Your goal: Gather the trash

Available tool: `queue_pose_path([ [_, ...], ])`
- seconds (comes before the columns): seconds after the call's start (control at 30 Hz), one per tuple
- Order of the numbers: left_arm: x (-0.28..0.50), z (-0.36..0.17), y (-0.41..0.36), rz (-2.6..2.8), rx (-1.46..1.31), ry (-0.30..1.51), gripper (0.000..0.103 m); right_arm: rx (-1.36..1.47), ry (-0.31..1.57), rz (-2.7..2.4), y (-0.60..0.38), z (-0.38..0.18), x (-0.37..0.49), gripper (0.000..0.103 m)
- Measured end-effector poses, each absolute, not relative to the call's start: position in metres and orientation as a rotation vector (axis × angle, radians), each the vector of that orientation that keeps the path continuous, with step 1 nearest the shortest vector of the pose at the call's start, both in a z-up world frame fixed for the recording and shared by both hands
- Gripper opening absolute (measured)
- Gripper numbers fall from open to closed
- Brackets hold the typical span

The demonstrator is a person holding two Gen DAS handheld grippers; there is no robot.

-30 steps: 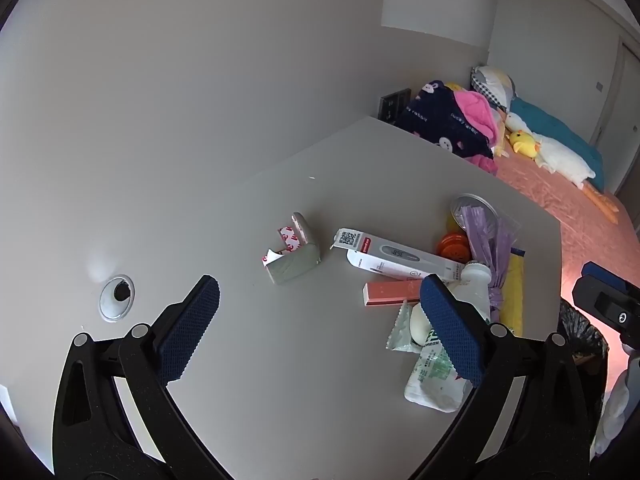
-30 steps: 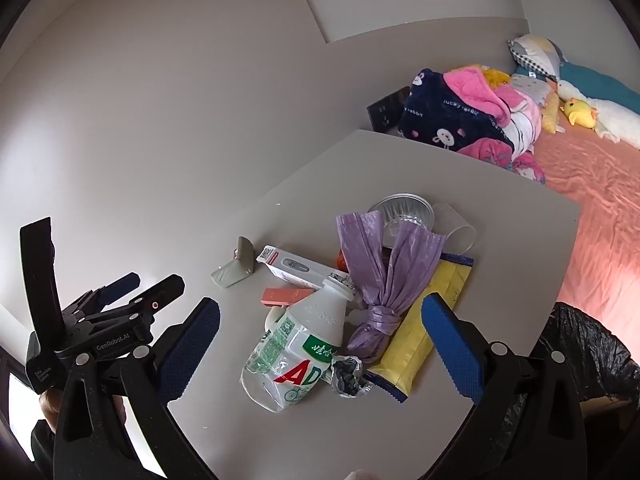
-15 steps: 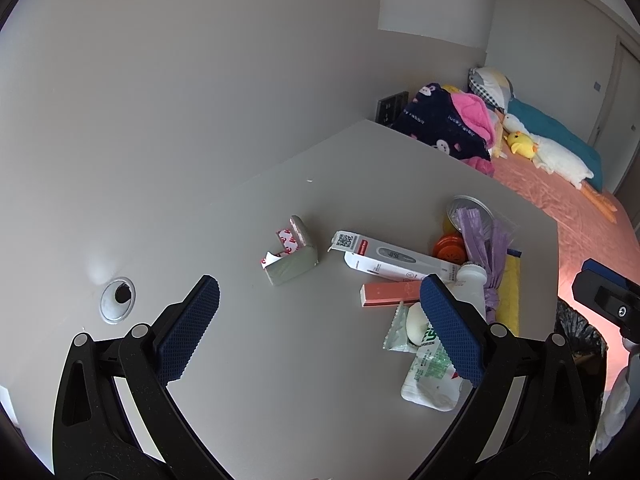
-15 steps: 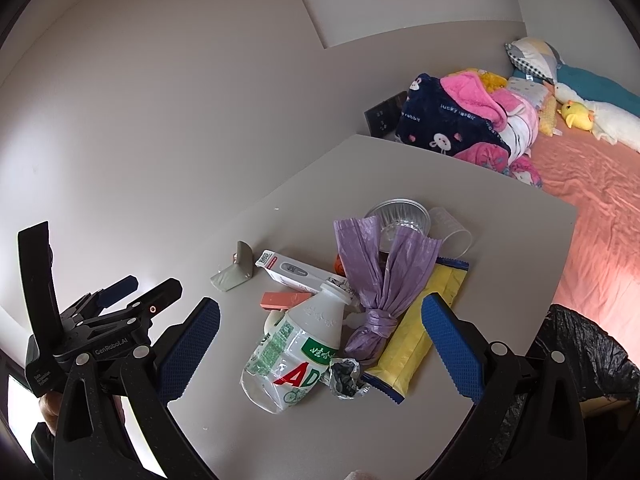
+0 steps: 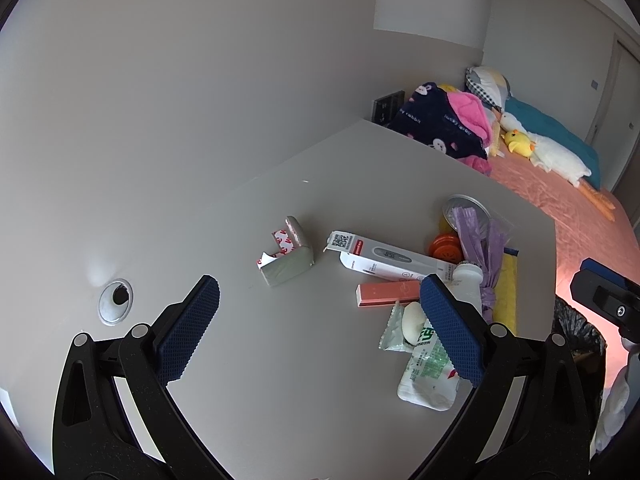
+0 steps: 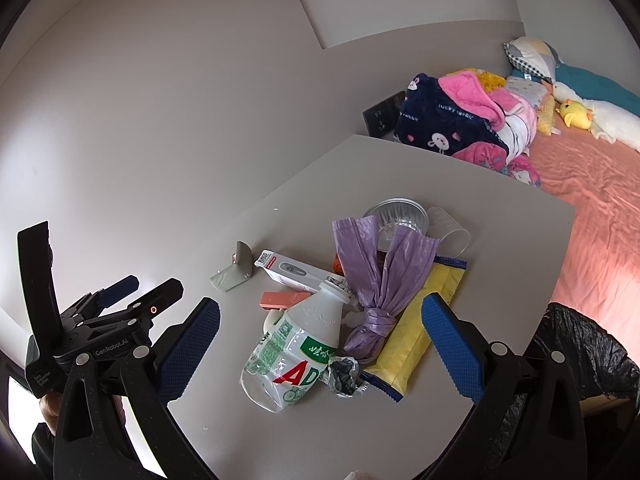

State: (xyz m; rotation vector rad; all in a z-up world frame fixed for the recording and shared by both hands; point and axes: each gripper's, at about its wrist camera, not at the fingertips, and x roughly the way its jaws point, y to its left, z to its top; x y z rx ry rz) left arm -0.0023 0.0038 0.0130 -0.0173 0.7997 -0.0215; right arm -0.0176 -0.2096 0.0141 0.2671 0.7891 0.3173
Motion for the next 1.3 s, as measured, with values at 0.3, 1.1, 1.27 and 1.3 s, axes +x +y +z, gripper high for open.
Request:
queue_pose_path([
  [0.3,-0.003,0.013,0.003,-0.020,-0.015,0.799,0.097,0.270,0.790,0.318,-0.211,0.013,-0.019,0.100],
  [1.1,0.007,0.001,0.009,-0.035,-0.041,0.823,0.097,0.314,0.853,0.313,-0.208,-0.002,-0.010,0.100],
  [1.27,0.017,-0.007,0.014,-0.029,-0.039,0.837,0.097,0.309,0.871,0.331,-0.200,-0.009,-0.004,0.100],
  [1.3,0.019,-0.009,0.014,-0.027,-0.037,0.840,0.097,0.308,0.876,0.333,-0.198,-0.011,-0.003,0.100],
])
